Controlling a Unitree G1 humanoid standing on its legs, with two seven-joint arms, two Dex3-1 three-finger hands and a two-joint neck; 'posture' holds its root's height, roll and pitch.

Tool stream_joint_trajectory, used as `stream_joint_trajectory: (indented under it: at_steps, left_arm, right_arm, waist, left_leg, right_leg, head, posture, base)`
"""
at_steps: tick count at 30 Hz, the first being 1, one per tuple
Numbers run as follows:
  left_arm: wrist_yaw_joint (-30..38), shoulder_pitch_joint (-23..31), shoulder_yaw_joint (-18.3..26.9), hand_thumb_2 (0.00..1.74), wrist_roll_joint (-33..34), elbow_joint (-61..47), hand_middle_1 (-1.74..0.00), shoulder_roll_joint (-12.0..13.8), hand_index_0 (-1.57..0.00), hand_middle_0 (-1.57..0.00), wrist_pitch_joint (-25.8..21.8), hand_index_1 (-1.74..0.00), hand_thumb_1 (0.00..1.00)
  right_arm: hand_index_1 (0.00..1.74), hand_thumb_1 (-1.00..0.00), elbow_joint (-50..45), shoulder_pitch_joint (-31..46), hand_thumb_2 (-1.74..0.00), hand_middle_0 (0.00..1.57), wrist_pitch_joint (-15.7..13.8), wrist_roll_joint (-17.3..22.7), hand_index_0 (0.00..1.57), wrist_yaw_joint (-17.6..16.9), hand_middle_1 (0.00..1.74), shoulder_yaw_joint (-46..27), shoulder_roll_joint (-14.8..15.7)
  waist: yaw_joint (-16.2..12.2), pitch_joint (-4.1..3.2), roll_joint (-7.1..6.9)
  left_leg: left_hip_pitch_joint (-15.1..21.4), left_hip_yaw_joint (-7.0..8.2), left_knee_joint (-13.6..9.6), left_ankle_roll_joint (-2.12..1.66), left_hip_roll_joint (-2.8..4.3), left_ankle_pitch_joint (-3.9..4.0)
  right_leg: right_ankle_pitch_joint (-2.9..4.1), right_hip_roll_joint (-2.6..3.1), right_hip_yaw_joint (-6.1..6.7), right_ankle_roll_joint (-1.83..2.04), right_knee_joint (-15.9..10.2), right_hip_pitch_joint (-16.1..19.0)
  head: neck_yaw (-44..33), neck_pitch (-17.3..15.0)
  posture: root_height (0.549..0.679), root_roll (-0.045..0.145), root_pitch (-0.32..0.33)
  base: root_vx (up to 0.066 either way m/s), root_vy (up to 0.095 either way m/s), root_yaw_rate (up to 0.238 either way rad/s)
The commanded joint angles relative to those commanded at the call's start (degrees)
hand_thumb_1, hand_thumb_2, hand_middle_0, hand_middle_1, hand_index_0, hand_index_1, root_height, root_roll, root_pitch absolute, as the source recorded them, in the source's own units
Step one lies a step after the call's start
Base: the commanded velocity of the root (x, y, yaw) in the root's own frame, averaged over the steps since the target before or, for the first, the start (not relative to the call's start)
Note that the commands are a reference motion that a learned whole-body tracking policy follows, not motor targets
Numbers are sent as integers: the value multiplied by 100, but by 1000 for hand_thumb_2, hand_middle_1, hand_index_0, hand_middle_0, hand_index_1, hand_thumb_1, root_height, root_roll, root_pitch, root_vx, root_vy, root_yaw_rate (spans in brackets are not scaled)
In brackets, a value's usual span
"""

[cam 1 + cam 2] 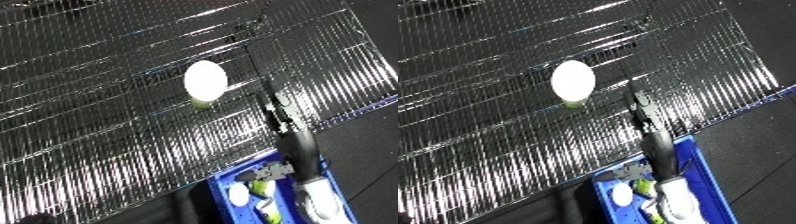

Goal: Pick up the object and place it into the box

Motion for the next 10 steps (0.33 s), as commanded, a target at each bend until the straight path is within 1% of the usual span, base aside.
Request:
stream_joint_trajectory:
  at_steps: [2, 6, 10]
  left_arm:
    - [15, -8, -27, 1740, -15, -17, -1740, 23, -1570, -1570, 13, -1740, 1000]
    - [41, -53, -80, 1740, -34, -27, -1740, 52, -1570, -1570, 34, -1740, 1000]
    - [83, -124, -133, 1740, -45, -38, -1740, 64, -1570, -1570, 75, -1740, 1000]
  right_arm:
    - [0, 0, 54, -92, 0, 0, 30, 21, 0, -13, 0, 24, -38]
    - [0, 0, 180, -300, 0, 0, 115, 80, 0, -61, 0, 105, -90]
    - [0, 0, 373, -519, 0, 0, 156, 145, 0, -124, 0, 188, -118]
  waist:
    - [16, 0, 16]
    - [49, 0, 46]
    - [80, 0, 72]
  left_leg:
    - [-65, 7, 55, 2, -2, -18]
    - [-220, 17, 169, 8, -6, -46]
    - [-368, 17, 260, 15, -17, -70]
  right_leg:
    - [-4, -9, -5, -1, 50, -67]
    - [-25, -18, -26, -15, 175, -232]
    - [-46, -16, -38, -30, 281, -386]
  head:
    - [16, 56]
    - [111, 163]
    - [174, 229]
  posture:
    - [622, 47, 31]
    - [618, 46, 40]
    - [616, 47, 51]
  base:
    - [29, 7, 38]
    - [17, 4, 39]
    - [8, 5, 57]
